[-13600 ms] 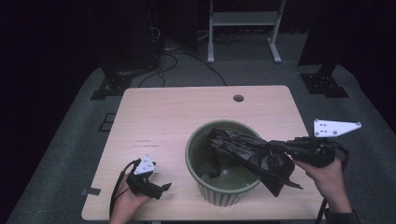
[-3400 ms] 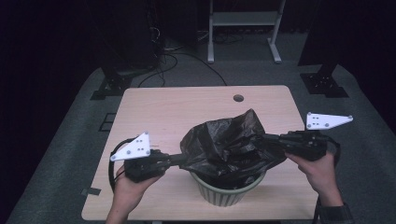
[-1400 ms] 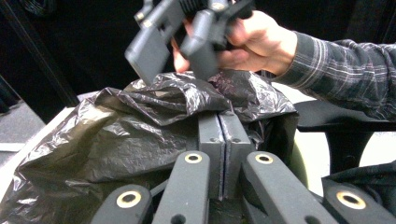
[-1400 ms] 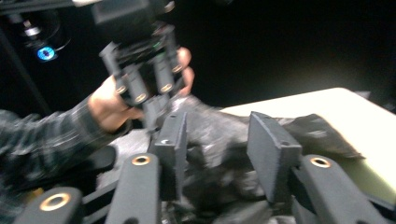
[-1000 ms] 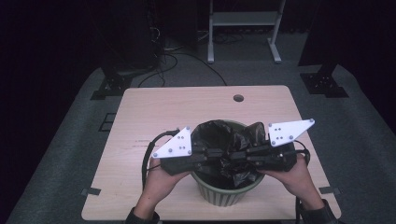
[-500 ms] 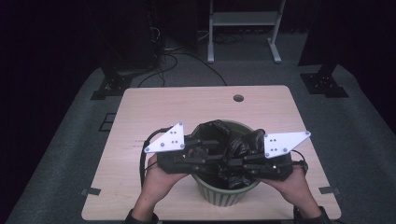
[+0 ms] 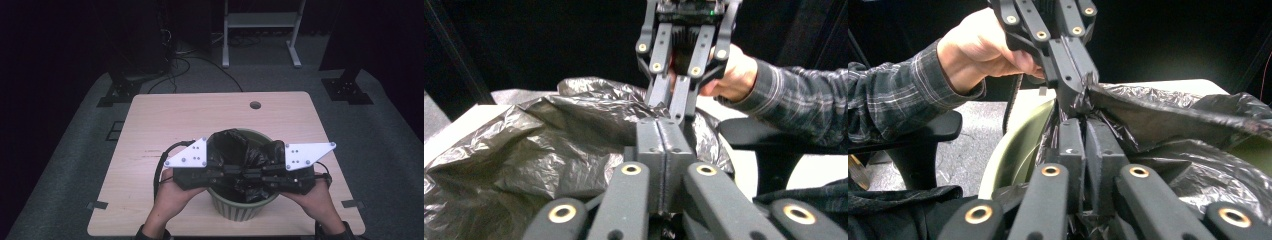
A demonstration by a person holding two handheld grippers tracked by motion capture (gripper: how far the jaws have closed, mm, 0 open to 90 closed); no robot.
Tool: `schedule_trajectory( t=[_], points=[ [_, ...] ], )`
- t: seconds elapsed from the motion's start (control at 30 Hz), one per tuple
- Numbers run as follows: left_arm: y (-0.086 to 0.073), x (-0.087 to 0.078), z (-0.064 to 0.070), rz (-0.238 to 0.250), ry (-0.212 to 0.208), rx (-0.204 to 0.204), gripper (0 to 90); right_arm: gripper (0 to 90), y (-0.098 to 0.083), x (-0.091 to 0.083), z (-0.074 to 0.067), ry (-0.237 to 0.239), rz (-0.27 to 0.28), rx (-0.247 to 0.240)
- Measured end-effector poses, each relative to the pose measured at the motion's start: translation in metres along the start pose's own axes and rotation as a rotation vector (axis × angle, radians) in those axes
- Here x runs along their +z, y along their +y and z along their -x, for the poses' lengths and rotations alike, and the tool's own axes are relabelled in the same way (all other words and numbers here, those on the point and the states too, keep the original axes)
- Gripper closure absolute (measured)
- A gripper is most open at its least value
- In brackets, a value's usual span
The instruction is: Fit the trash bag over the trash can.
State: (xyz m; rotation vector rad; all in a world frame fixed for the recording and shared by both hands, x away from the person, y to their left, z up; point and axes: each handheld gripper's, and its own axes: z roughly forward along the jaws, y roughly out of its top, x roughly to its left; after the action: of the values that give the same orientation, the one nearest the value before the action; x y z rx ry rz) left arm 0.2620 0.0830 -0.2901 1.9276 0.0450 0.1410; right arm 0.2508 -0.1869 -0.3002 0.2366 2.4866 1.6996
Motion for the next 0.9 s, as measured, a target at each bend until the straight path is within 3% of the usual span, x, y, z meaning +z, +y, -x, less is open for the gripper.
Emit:
schedule_trajectory(
  t=[0.13,0.23,0.3,0.4,0.63,0.9],
  points=[
    [-0.001,0.002,0.002,-0.023,0.012,0.021,89.6,76.3,0.001,-0.004,0.001,-0.003,0.019,0.006],
    [-0.004,0.002,0.005,-0.003,0.016,0.028,89.6,75.7,0.003,-0.011,0.005,-0.021,0.063,0.032],
    [-0.005,0.000,0.007,0.021,0.020,0.026,89.6,76.6,0.004,-0.014,0.008,-0.044,0.066,0.047],
    [-0.005,-0.003,0.008,0.040,0.028,0.031,89.6,76.4,0.004,-0.014,0.013,-0.040,0.067,0.072],
    [-0.005,-0.006,0.010,0.057,0.019,0.054,89.5,68.6,0.005,-0.004,0.018,0.046,0.083,0.118],
    [-0.006,-0.006,0.010,0.058,0.001,0.059,89.1,75.4,0.008,0.004,0.018,0.117,0.082,0.109]
  ],
)
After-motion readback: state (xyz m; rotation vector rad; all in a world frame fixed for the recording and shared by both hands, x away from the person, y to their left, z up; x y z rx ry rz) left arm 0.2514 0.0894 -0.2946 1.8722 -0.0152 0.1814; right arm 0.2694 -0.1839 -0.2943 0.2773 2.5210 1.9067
